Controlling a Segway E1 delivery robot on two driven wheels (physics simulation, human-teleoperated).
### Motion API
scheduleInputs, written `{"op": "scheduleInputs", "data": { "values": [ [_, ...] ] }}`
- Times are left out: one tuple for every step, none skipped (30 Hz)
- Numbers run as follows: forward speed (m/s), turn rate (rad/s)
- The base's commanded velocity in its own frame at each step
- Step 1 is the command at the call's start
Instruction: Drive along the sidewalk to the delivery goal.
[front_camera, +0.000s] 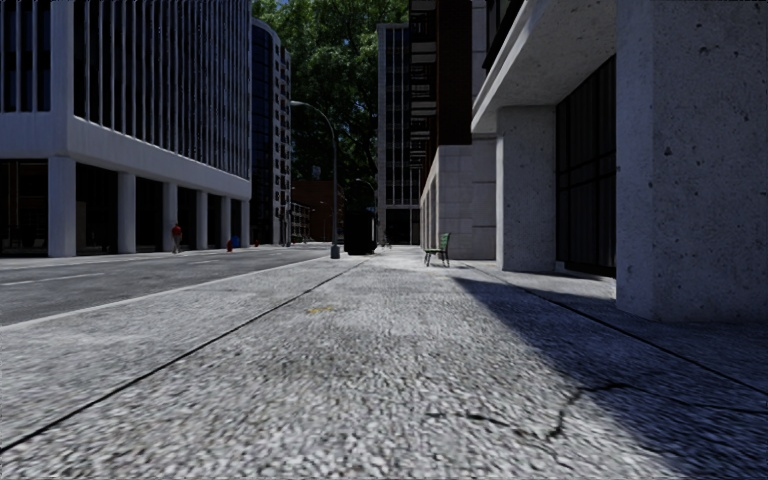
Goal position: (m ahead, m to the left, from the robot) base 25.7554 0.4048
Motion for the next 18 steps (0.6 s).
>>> {"op": "scheduleInputs", "data": {
  "values": [
    [2.00, 0.00],
    [2.00, 0.00],
    [2.00, 0.00],
    [2.00, 0.00],
    [2.00, 0.00],
    [2.00, 0.00],
    [2.00, 0.00],
    [2.00, 0.00],
    [2.00, 0.00],
    [2.00, 0.00],
    [2.00, 0.00],
    [2.00, 0.00],
    [2.00, 0.00],
    [2.00, 0.00],
    [2.00, 0.00],
    [2.00, 0.00],
    [2.00, 0.00],
    [2.00, 0.00]
  ]
}}
